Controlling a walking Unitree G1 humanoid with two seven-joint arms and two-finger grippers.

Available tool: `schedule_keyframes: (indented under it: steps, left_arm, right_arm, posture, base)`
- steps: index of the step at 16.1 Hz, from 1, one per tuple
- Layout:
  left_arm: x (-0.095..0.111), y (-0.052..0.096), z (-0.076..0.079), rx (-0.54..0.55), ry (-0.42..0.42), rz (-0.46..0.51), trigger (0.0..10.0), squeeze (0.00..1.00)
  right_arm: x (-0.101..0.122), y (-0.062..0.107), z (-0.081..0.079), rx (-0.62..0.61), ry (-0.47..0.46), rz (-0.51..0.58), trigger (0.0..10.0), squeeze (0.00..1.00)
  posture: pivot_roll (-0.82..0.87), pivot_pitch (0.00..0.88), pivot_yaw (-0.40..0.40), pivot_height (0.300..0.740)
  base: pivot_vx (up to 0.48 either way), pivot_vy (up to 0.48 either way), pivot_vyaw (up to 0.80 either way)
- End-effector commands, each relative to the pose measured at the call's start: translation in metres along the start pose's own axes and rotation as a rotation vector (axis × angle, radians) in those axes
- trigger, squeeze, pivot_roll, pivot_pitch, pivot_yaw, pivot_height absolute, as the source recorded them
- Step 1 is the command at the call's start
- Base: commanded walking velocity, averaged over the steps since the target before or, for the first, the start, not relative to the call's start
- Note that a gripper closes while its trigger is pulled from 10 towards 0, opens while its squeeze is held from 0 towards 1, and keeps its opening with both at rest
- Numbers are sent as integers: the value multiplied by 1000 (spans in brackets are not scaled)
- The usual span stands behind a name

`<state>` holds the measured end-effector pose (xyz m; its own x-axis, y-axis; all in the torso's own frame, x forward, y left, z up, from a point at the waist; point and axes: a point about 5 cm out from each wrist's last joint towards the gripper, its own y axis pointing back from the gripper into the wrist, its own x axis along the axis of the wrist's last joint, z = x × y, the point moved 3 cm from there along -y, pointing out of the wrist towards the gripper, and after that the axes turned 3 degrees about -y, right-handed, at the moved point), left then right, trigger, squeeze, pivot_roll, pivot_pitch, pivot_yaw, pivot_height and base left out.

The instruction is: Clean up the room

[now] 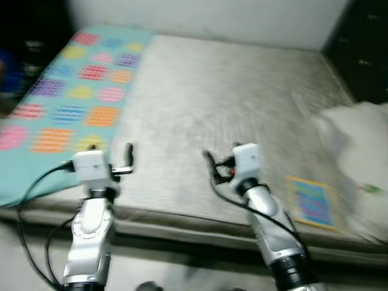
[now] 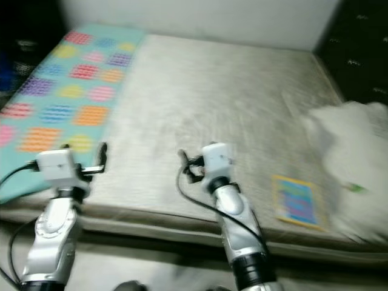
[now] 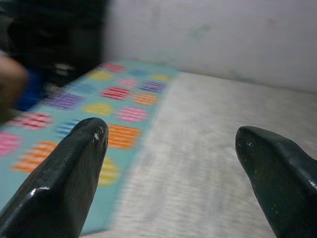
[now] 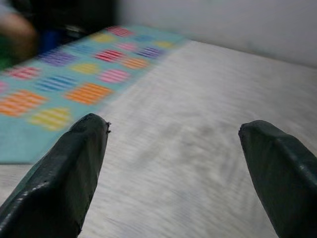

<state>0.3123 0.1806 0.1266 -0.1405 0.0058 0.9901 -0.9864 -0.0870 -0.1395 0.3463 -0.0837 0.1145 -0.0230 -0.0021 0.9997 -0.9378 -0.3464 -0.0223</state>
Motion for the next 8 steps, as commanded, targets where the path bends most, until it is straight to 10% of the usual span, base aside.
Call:
schedule_keyframes:
  steps: [1,5,8]
  left_arm:
    - [0,0,9,-26,8,-3,10000,0]
    - [0,0,11,-37,16,0,10000,0]
    - [3,2,15,-80,33,19,10000,0]
  right_arm:
    - [-4,5,13,-34,5,-13,10000,0]
    - [-4,5,13,-40,-2,-14,10000,0]
    - [-5,5,13,-40,-3,-16,10000,0]
  posture:
    - [83,121,-24,740]
    - [82,122,-21,740]
    - [83,123,-21,740]
  base:
    - [0,480,0]
    - [0,470,0]
    - [0,0,0]
